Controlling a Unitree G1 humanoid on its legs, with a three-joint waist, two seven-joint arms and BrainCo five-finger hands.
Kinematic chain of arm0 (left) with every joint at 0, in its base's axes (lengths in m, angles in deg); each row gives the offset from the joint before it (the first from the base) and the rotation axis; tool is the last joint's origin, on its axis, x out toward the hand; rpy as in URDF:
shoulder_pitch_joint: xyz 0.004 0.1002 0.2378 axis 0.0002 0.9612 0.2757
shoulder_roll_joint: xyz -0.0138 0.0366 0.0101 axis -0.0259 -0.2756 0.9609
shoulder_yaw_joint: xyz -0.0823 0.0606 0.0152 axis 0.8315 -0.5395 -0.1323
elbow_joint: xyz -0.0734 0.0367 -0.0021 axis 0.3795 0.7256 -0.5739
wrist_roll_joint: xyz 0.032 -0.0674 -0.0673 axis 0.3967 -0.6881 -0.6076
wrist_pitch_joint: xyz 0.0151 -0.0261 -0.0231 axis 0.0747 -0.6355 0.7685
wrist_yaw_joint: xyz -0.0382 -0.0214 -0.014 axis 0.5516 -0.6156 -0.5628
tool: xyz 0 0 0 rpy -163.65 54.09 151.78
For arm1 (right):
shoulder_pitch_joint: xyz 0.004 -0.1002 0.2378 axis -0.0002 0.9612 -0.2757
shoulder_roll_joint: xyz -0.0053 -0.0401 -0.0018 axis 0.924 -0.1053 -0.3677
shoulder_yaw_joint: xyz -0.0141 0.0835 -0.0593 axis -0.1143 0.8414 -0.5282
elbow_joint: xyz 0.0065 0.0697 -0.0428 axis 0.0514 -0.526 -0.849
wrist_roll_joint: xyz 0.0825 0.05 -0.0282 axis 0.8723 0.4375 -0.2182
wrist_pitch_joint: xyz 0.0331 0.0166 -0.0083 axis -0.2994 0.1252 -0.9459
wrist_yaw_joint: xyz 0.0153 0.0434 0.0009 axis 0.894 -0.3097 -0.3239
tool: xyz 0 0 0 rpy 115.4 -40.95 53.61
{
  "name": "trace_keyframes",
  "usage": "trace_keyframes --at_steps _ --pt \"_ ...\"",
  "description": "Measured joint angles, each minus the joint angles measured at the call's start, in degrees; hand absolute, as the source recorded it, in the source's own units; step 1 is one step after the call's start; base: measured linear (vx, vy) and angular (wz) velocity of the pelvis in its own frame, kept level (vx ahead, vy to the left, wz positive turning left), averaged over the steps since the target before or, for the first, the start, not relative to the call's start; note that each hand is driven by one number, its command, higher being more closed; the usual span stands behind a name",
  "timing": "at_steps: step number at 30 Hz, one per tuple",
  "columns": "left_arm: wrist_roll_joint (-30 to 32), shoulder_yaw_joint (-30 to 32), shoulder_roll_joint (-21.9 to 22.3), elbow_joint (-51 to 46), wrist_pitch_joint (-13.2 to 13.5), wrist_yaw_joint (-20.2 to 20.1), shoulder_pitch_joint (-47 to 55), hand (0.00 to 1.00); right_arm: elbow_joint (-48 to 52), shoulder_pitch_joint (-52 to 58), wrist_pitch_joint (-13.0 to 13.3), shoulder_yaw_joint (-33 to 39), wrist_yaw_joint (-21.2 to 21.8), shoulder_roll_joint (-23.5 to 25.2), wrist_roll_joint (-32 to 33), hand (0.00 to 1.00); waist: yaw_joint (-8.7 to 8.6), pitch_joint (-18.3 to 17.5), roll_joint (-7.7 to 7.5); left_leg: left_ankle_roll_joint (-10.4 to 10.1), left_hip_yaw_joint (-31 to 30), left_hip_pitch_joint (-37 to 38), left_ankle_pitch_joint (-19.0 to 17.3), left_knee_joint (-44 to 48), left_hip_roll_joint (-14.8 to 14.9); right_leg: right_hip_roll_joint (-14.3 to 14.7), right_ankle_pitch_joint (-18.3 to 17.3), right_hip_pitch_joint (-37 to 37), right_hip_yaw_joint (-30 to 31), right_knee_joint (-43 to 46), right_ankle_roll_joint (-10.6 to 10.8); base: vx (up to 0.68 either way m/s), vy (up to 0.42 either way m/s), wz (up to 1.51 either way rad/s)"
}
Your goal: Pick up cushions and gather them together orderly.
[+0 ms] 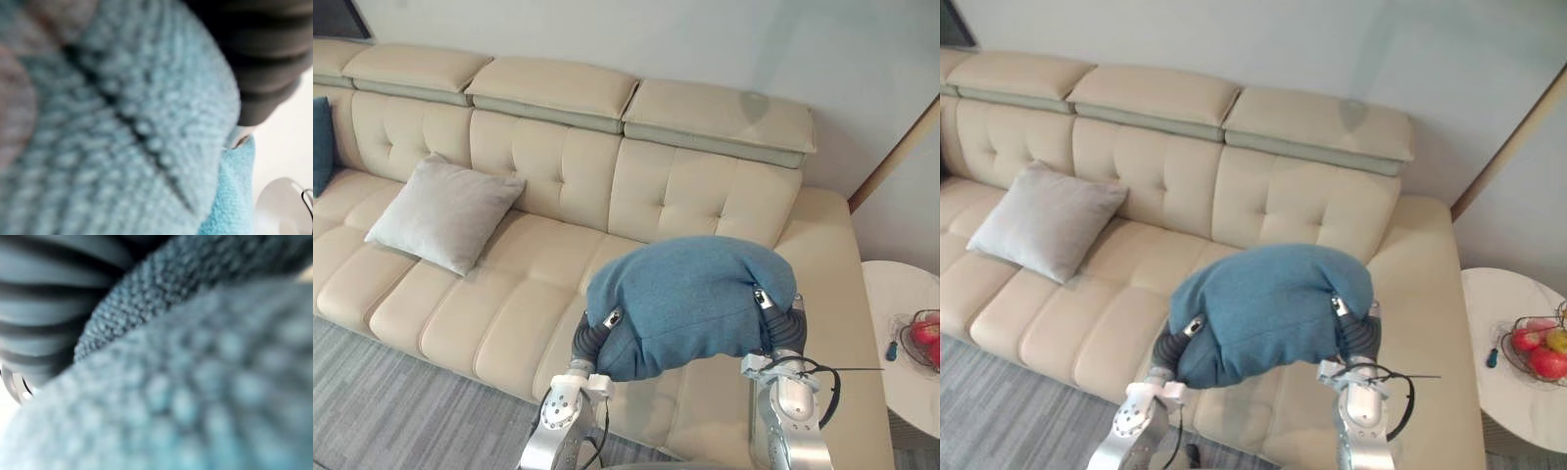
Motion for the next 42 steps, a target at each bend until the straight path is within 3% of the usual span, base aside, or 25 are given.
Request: trace_keyframes --at_steps 2,10,19,25,27,28,31,32,33,38,42 --pt "0.0 -0.2 -0.4 0.0 0.0 0.0 0.0 1.0 -0.4 0.7 0.0 0.0 0.0 0.3 0.0 1.0 -0.09 -0.6 -0.74 0.2 0.8 0.0 -0.2 -0.6 -0.3 -0.2 0.1 -0.6 1.5 -0.9 1.1 -0.02 0.018 -0.25" --pt "1.6 -1.1 -1.0 0.0 -0.1 0.2 0.0 1.0 -4.0 0.5 0.0 0.5 -0.2 0.6 0.0 1.0 -1.38 -1.3 -1.36 0.2 3.0 -0.2 -0.1 -1.8 -0.3 0.2 2.2 -2.1 4.7 -4.3 2.0 0.0 0.005 -0.24" --pt "4.5 0.1 -1.0 0.0 -0.2 5.5 -6.6 1.0 -8.6 -8.2 -0.7 0.1 -3.7 -0.5 -5.7 1.0 -1.55 -1.4 -1.53 0.8 3.4 -4.9 0.5 -2.7 -0.6 0.1 5.6 -6.6 6.5 -7.3 2.1 0.01 0.002 -0.11" --pt "5.6 1.4 -1.9 0.4 0.1 12.6 -25.9 1.0 -11.0 -24.8 -2.0 -1.0 -10.2 -3.7 -7.3 1.0 -1.43 -1.2 -1.4 1.5 4.8 -11.3 2.3 -3.0 -0.1 0.5 9.9 -13.6 7.7 -7.9 1.7 -0.07 -0.002 -0.17" --pt "5.6 1.4 -4.8 3.7 0.5 14.9 -36.2 1.0 -13.7 -33.2 -2.3 -0.9 -12.4 -5.6 -7.2 1.0 -1.44 -0.7 -1.46 1.8 5.3 -13.7 3.6 -3.6 0.0 0.7 11.8 -16.5 7.8 -8.0 1.3 -0.15 0.005 -0.13" --pt "5.6 2.1 -6.9 7.5 0.5 15.8 -44.8 1.0 -16.6 -40.4 -2.4 -0.7 -13.7 -7.6 -7.2 1.0 -1.55 1.0 -1.48 2.0 5.3 -14.9 5.0 -4.7 -0.4 0.6 13.2 -18.2 7.8 -8.1 1.2 -0.17 0.008 0.01" --pt "5.6 3.1 -10.2 13.0 1.2 17.5 -57.6 1.0 -20.8 -51.8 -2.4 0.3 -15.5 -10.4 -7.2 1.0 -2.19 3.7 -1.71 2.4 5.0 -17.7 7.9 -7.1 -1.5 -0.2 14.6 -21.3 7.7 -9.3 1.7 -0.18 0.002 0.1" --pt "5.6 3.7 -11.9 15.8 2.1 17.7 -62.7 0.0 -24.1 -57.9 -2.4 0.9 -16.2 -11.3 -7.1 1.0 -2.52 5.7 -1.6 2.4 4.9 -18.5 9.5 -8.6 -2.0 -0.5 15.5 -22.4 7.8 -10.0 2.0 -0.17 -0.012 0.09" --pt "5.6 4.0 -12.7 17.4 2.2 17.8 -65.2 0.0 -26.0 -60.7 -2.3 0.9 -16.3 -11.8 -7.1 0.0 -2.65 6.7 -1.53 2.4 4.8 -18.9 10.2 -9.3 -2.2 -0.5 15.7 -23.0 7.7 -10.2 2.0 -0.17 -0.03 0.11" --pt "6.9 8.7 -16.3 37.4 2.6 20.0 -86.4 0.0 -46.1 -84.1 -2.5 3.8 -19.0 -12.7 -7.2 0.0 -4.15 15.2 -0.93 2.2 2.9 -23.9 15.7 -14.1 -3.2 -0.8 19.2 -29.5 8.1 -12.0 2.6 -0.14 -0.033 0.02" --pt "7.9 9.2 -16.8 50.8 1.6 18.6 -95.2 0.0 -57.9 -93.4 -2.5 6.9 -18.6 -12.7 -5.3 0.0 -5.15 18.7 -0.85 2.5 3.3 -28.4 17.7 -15.7 -3.8 -1.1 21.4 -34.9 9.4 -12.5 3.0 -0.1 0.007 -0.04"
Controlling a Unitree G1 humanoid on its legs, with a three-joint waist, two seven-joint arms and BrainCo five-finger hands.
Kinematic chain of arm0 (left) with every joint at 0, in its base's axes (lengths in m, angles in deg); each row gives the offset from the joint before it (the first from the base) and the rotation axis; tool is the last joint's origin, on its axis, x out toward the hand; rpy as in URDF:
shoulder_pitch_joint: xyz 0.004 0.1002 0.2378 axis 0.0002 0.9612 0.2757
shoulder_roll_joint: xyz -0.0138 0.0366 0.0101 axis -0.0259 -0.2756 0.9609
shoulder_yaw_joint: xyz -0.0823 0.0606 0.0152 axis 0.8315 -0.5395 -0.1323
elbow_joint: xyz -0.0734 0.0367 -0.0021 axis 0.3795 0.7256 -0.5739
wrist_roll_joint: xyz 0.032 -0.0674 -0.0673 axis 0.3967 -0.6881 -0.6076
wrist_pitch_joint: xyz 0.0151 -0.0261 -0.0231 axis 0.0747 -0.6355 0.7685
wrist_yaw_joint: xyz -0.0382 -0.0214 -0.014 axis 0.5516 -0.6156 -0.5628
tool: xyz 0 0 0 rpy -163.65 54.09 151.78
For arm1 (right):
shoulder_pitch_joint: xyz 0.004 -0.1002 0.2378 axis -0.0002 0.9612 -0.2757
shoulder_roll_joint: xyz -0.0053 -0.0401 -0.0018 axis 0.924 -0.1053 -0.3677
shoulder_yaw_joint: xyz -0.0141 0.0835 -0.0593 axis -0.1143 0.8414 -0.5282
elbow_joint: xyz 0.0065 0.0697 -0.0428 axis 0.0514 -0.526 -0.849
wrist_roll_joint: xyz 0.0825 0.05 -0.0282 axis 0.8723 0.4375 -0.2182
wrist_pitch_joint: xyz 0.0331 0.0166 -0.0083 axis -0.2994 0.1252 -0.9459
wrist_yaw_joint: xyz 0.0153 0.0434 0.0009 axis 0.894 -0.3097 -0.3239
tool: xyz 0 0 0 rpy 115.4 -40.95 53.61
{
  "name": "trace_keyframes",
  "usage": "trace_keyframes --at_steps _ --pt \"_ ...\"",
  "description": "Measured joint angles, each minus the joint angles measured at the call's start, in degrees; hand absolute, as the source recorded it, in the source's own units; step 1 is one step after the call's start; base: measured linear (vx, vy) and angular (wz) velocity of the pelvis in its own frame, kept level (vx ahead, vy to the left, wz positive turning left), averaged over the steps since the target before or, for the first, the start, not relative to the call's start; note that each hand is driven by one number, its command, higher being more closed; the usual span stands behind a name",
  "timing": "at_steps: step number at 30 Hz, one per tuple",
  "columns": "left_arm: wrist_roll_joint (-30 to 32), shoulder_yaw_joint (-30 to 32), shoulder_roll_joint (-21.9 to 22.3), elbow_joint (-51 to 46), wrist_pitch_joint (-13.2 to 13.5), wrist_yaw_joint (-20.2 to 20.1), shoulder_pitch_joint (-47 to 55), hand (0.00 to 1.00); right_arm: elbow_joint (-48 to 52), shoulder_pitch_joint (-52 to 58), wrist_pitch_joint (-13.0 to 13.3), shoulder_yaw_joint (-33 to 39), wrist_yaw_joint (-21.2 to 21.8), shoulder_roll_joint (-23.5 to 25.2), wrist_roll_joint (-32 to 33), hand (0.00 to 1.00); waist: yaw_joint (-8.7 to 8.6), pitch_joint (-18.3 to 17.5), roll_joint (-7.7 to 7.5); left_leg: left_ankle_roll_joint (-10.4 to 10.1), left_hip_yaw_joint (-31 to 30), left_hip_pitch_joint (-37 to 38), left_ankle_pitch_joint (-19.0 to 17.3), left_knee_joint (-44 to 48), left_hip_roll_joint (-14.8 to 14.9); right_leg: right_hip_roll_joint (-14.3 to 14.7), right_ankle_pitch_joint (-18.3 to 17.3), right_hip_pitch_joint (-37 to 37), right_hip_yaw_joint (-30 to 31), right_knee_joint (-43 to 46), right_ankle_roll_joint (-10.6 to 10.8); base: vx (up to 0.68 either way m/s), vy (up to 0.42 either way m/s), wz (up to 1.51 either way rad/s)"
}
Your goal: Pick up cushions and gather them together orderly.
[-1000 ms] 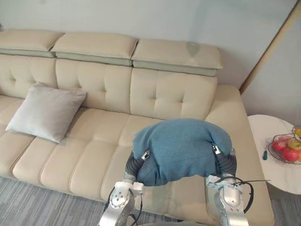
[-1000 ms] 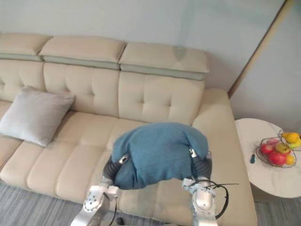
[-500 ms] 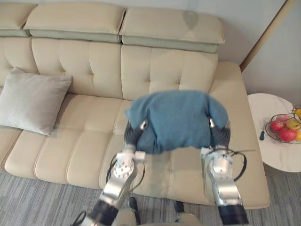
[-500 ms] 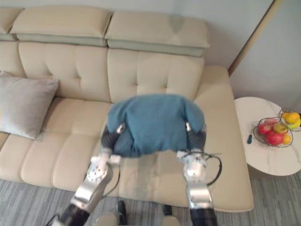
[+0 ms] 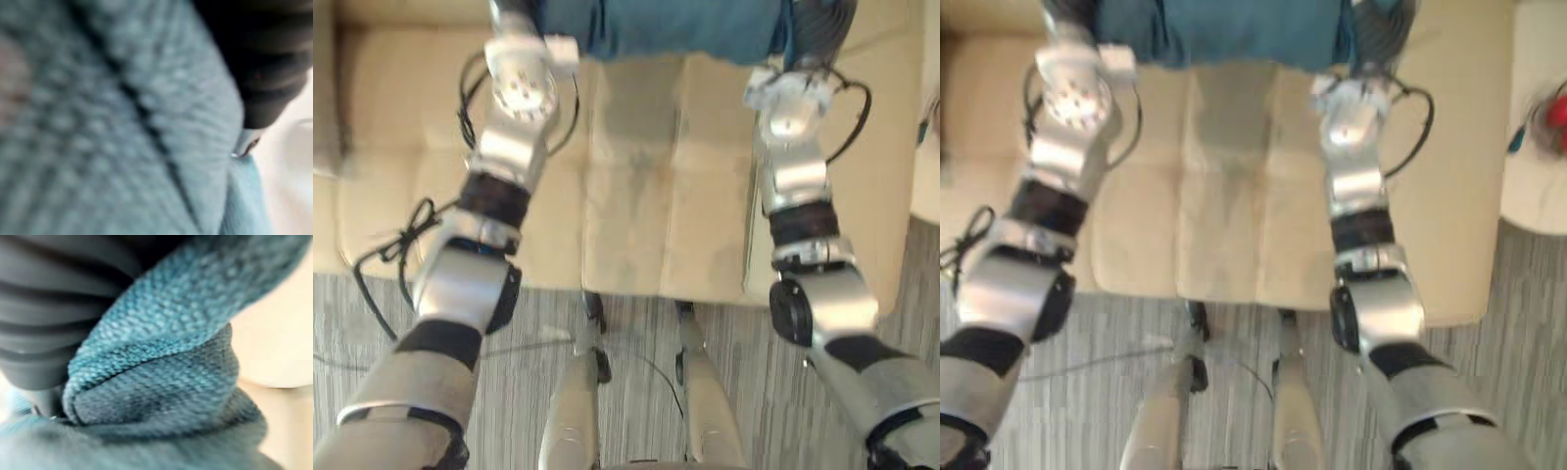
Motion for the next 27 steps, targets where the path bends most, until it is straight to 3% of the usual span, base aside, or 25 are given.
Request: trace_keyframes --at_steps 6,11,19,23,27 --pt "0.7 9.8 6.9 5.7 -3.9 -3.3 2.5 0.0 -3.6 3.8 -2.4 0.1 4.2 2.1 8.1 0.0 0.36 2.3 -0.05 -0.9 0.2 -4.9 2.0 -2.1 1.1 1.1 0.4 -6.0 0.8 0.0 0.2 -0.05 0.011 -0.02" --pt "1.2 16.2 12.8 4.0 -4.5 -3.7 10.5 0.0 -0.5 10.8 -2.6 -0.7 5.1 7.0 8.1 0.0 0.88 2.9 -0.06 -1.5 0.0 -4.8 1.9 -2.1 3.0 2.7 0.4 -6.0 0.5 0.3 0.3 0.0 -0.022 -0.07" --pt "2.9 15.8 14.1 0.8 -4.5 -4.0 16.4 0.0 7.6 21.3 -2.1 -1.8 5.3 7.2 5.3 0.0 2.67 2.7 -0.01 -2.8 -0.9 -1.5 2.5 -4.4 4.3 3.9 -0.2 -3.5 -0.5 0.8 0.0 -0.03 -0.012 0.01" --pt "2.2 15.4 13.1 -2.8 -4.5 -4.4 18.1 0.0 14.1 26.1 -2.0 -1.8 6.7 7.1 5.5 0.0 2.87 2.7 -0.02 -3.1 -1.4 -1.0 4.3 -5.2 4.9 4.4 -0.3 -2.9 -1.7 0.7 -0.4 -0.05 -0.017 0.07" --pt "0.8 14.4 10.8 -7.4 -4.1 -6.5 23.1 0.0 23.5 34.0 -0.9 -1.5 9.1 5.0 6.8 0.0 3.39 2.6 -0.19 -3.6 -1.4 3.1 3.9 -4.9 5.3 4.8 -0.5 1.2 -1.8 0.6 -0.4 -0.03 -0.019 -0.03"
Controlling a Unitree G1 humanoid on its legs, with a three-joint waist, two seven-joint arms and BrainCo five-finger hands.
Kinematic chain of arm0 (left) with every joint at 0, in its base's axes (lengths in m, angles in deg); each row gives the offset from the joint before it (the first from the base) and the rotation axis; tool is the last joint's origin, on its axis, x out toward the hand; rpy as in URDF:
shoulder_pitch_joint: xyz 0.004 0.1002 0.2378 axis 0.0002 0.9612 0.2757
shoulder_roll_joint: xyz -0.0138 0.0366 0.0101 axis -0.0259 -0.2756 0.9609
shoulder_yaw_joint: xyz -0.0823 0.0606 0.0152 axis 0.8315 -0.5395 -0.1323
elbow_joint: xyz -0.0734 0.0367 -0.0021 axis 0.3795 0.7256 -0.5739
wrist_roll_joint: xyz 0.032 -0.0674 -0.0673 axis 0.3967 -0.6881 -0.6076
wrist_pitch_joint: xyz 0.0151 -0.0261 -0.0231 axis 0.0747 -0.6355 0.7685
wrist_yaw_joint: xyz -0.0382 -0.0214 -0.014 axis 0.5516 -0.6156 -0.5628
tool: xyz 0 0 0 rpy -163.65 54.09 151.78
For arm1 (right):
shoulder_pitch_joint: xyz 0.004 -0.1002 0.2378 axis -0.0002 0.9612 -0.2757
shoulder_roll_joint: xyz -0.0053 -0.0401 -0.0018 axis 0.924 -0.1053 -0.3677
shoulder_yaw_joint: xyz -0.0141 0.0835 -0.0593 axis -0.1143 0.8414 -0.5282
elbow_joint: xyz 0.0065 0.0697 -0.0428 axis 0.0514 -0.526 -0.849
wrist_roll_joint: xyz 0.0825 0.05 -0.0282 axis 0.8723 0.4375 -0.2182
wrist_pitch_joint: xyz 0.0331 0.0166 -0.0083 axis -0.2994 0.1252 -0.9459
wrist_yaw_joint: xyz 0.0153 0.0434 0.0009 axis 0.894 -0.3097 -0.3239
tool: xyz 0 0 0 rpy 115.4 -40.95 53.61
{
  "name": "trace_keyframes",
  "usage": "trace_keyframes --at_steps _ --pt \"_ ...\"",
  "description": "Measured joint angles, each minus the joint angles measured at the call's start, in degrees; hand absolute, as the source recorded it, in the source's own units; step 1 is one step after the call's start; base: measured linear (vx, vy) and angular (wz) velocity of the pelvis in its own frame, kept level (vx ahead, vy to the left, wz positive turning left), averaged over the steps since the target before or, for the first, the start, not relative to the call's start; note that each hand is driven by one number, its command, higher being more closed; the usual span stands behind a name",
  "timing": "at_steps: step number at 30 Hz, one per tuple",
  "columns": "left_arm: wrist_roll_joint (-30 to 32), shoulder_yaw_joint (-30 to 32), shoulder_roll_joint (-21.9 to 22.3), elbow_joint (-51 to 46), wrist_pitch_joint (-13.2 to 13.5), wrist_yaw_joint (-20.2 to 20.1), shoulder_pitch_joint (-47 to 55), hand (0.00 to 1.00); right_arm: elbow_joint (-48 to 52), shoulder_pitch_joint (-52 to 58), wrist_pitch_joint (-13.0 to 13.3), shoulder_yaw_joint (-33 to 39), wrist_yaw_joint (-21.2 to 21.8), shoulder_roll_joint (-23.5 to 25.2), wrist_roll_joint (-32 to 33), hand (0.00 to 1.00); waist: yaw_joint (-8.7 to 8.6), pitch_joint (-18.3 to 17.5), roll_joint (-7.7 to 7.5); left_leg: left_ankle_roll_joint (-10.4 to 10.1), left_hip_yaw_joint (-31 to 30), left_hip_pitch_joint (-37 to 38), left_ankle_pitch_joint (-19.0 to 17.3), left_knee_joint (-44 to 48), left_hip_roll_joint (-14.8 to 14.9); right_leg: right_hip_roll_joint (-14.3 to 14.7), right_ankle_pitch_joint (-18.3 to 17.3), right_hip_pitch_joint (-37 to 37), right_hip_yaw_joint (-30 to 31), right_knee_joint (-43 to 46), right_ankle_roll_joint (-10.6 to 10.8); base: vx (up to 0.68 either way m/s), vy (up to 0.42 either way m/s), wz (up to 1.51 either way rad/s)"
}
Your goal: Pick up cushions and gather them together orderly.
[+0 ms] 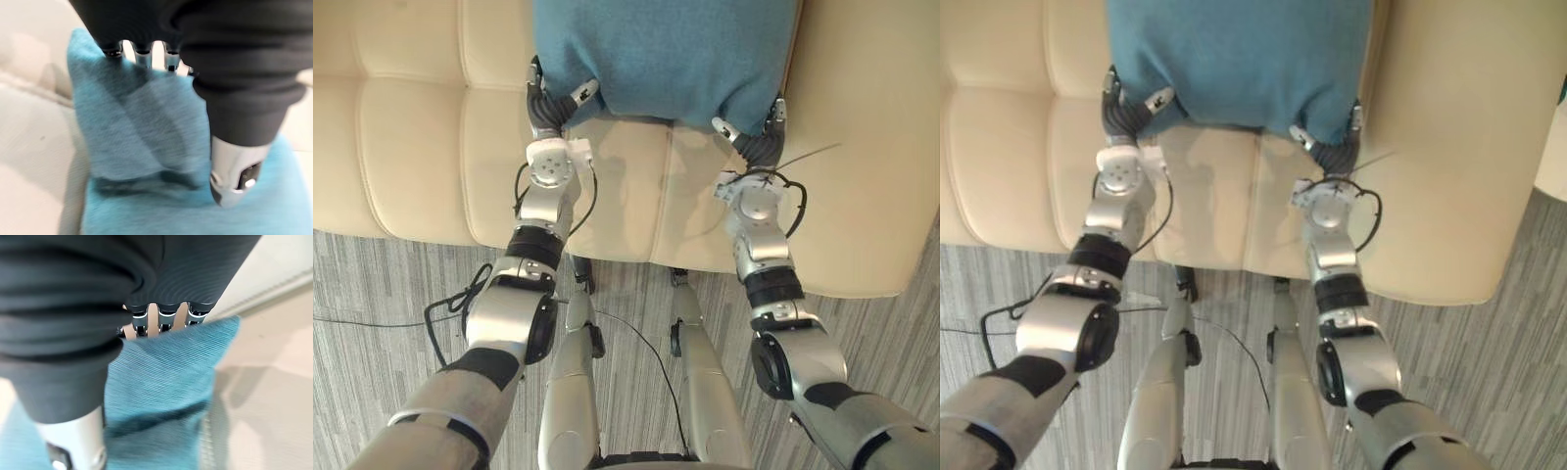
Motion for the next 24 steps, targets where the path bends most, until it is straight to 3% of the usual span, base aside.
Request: trace_keyframes --at_steps 5,9,17,24 --pt "-5.7 0.2 -3.2 -6.8 3.1 -3.2 7.5 0.0 7.3 10.2 2.6 3.8 3.4 -2.1 1.4 0.0 0.41 -0.4 -0.18 -0.4 0.0 3.7 -1.3 0.6 0.5 0.4 -1.9 3.9 -0.3 0.2 0.2 -0.04 -0.024 -0.01" --pt "-8.1 0.2 -1.9 -12.4 4.2 -5.1 19.6 0.0 11.6 22.6 2.8 6.0 5.9 -0.1 2.0 0.0 1.1 -0.7 -0.32 -0.6 0.0 7.5 -2.8 1.2 0.8 0.9 -3.0 8.0 -0.7 0.4 -0.3 -0.01 -0.023 -0.01" --pt "-7.2 -0.3 10.7 -15.8 3.5 -10.6 51.7 0.0 11.9 46.7 3.3 7.2 11.7 9.2 1.7 0.0 2.13 -10.5 -0.65 -1.2 0.1 16.6 -7.8 3.4 1.3 1.1 -7.9 17.3 -1.7 2.1 -1.6 0.04 -0.041 0.03" --pt "-2.3 2.5 13.1 -1.7 1.7 -13.5 60.7 0.0 -3.2 52.6 2.3 6.1 15.1 12.5 -0.5 0.0 2.8 -18.4 -0.74 -1.5 0.0 23.8 -10.8 4.5 1.1 0.9 -12.6 24.2 -2.7 4.6 -1.3 0.09 -0.006 0.05"
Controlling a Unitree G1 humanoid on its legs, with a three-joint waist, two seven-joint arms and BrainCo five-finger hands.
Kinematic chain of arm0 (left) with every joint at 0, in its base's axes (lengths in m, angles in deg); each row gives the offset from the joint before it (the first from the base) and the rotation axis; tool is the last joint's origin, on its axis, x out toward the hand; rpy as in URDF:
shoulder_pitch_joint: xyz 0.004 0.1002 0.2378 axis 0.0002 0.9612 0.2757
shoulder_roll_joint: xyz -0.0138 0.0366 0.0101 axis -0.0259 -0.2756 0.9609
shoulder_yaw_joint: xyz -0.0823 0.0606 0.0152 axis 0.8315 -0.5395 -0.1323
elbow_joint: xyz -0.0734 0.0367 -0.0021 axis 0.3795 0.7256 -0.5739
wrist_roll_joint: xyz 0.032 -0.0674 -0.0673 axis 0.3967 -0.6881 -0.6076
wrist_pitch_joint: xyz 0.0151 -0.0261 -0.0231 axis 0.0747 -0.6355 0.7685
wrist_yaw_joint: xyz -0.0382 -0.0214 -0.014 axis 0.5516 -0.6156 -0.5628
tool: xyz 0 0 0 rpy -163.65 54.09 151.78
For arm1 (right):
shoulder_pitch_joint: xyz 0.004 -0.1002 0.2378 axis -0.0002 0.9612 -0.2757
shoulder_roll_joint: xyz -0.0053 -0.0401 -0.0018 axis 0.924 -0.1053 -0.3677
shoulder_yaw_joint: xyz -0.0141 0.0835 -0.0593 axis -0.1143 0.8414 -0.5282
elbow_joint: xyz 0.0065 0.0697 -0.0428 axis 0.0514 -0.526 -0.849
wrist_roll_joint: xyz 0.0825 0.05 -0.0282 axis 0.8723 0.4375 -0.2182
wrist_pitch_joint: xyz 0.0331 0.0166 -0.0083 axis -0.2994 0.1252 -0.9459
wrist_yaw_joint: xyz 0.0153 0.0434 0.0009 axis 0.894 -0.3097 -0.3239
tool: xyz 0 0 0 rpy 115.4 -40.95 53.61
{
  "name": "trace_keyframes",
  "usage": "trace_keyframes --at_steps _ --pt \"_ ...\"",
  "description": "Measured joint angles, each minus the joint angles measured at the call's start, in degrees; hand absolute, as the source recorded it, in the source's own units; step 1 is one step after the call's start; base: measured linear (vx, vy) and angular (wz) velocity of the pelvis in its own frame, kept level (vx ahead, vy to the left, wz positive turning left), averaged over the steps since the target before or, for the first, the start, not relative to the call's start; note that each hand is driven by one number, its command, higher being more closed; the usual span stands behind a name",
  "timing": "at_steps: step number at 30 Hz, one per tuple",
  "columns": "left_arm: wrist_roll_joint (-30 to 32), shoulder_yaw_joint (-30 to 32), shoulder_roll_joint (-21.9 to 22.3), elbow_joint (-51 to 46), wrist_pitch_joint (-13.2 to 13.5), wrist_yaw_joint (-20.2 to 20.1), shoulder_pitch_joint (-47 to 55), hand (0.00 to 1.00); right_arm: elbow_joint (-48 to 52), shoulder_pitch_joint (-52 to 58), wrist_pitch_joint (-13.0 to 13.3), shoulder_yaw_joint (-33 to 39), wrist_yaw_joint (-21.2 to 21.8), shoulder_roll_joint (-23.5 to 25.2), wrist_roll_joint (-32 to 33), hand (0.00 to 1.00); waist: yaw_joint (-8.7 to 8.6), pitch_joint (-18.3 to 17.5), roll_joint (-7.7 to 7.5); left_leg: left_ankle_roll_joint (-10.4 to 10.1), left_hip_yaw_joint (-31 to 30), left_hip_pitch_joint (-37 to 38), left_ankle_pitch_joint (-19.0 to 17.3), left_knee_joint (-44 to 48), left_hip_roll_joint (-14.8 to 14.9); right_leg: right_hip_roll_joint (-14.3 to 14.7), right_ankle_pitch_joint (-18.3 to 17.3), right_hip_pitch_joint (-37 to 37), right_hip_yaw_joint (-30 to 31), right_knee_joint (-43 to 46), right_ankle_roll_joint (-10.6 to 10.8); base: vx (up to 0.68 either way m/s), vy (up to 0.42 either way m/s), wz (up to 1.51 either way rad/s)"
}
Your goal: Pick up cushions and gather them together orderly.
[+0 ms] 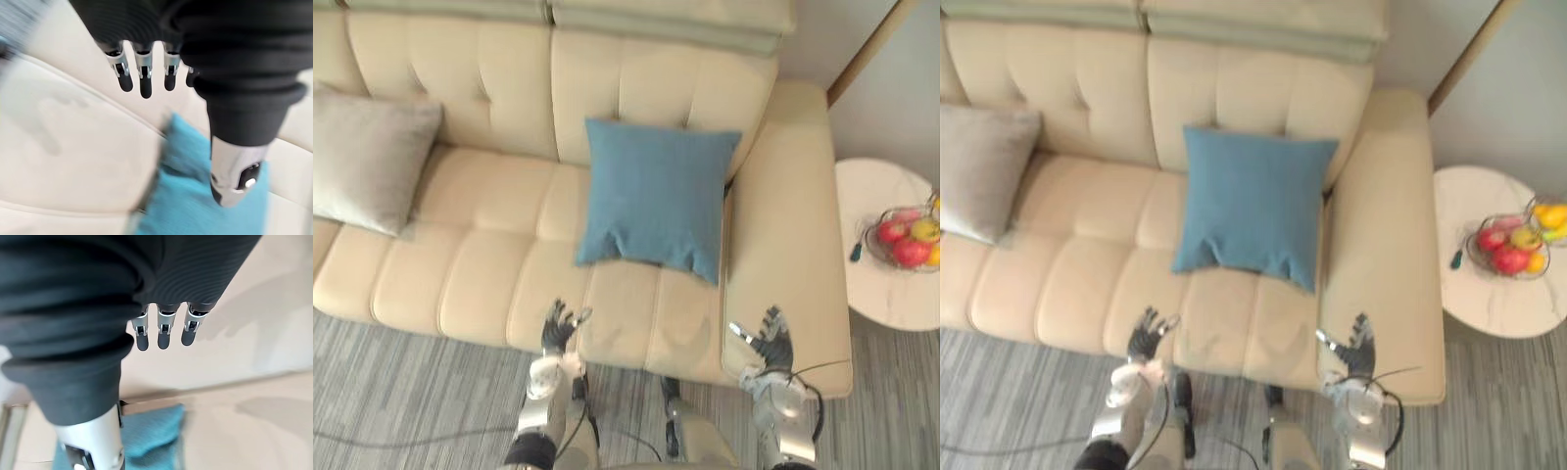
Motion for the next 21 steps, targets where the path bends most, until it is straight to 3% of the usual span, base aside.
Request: trace_keyframes --at_steps 11,21 --pt "10.6 4.3 -2.4 14.3 -1.5 -0.8 2.7 0.0 -22.4 -0.3 -1.5 0.8 2.0 -1.4 0.0 0.0 -0.18 -5.2 -0.85 0.2 -0.9 6.5 -0.2 -4.5 -2.2 -1.6 -0.6 5.4 -0.5 -2.5 0.3 0.05 0.014 0.03" --pt "11.7 4.4 -3.6 15.6 -1.5 -1.2 2.9 0.0 -26.7 -2.4 -2.3 2.8 2.3 -1.4 0.1 0.0 -0.48 -5.2 -1.67 1.5 -0.1 7.8 -1.1 -4.3 -4.1 -3.3 -0.8 6.2 0.5 -1.3 0.9 0.03 0.029 -0.03"
